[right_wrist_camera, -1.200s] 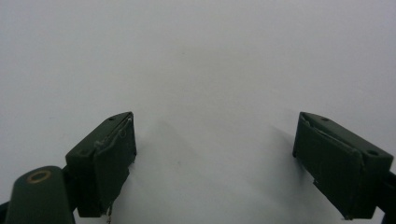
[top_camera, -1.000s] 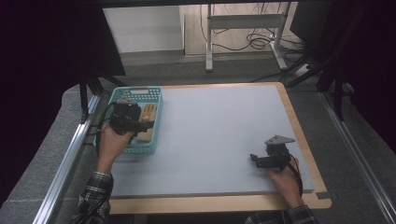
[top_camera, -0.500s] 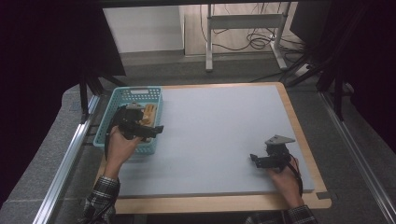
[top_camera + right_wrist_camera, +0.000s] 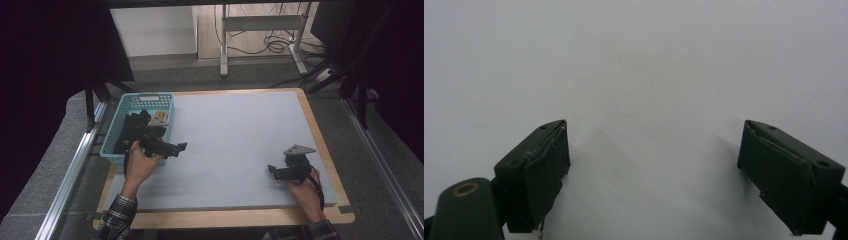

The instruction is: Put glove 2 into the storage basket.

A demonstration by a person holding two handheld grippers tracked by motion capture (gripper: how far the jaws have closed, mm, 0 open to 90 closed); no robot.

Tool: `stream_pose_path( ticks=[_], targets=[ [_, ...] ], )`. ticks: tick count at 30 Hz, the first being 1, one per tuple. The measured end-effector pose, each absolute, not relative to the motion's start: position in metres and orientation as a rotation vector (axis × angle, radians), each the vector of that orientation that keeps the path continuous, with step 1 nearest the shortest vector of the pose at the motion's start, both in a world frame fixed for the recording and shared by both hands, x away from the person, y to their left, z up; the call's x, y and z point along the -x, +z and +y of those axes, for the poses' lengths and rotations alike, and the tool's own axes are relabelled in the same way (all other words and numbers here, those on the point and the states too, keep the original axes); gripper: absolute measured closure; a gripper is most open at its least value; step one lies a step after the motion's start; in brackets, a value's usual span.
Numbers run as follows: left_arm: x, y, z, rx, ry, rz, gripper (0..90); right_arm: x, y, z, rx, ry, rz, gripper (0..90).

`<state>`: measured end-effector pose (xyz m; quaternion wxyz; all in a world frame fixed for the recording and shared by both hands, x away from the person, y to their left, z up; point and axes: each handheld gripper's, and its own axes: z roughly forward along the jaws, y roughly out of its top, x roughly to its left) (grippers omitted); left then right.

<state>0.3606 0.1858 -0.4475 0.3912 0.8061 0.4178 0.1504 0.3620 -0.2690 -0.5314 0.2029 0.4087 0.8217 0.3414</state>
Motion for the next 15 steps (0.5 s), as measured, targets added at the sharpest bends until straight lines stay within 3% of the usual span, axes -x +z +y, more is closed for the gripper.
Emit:
stream_pose_path(
  ticks=[15],
  targets=[
    [-0.344,-0.459,0.147,-2.080,0.368,0.945,0.0,-0.362,-0.531,-0.269,-1.139,0.954,2.294,13.0]
  ],
)
